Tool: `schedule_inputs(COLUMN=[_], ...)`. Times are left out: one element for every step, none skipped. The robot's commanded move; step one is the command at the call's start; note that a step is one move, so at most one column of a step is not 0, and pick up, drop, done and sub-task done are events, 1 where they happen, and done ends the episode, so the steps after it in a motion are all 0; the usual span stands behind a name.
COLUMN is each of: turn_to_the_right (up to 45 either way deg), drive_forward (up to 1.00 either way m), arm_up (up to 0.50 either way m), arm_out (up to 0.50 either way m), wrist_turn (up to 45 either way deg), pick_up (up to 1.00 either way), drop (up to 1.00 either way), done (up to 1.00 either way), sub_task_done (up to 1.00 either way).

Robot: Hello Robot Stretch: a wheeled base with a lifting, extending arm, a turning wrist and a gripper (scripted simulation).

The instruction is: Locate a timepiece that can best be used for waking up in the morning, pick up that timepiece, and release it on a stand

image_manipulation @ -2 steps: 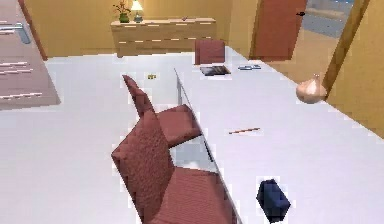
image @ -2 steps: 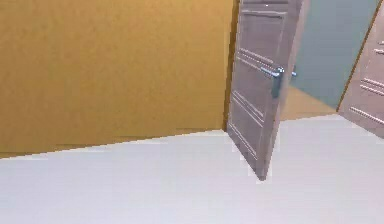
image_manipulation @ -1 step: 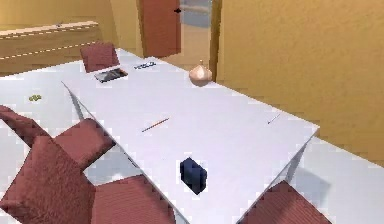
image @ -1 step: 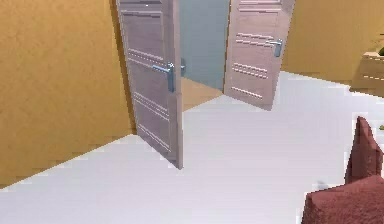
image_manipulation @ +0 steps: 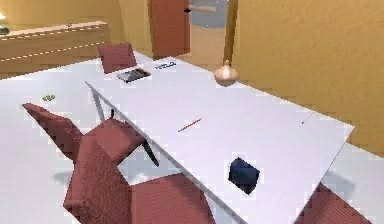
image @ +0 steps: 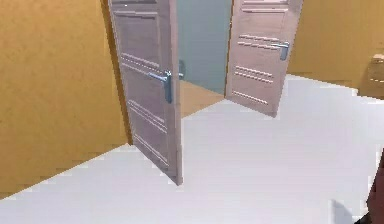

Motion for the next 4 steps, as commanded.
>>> schedule_inputs(turn_to_the_right=[-45.0, -42.0, 0.0, -45.0], drive_forward=[0.00, 0.00, 0.25, 0.00], arm_up=[0.00, 0.00, 0.00, 0.00], arm_out=[0.00, 0.00, 0.00, 0.00], wrist_turn=[0.0, 0.0, 0.0, 0.0], pick_up=[0.00, 0.00, 0.00, 0.00], drop=[0.00, 0.00, 0.00, 0.00], done=[0.00, 0.00, 0.00, 0.00], sub_task_done=[0.00, 0.00, 0.00, 0.00])
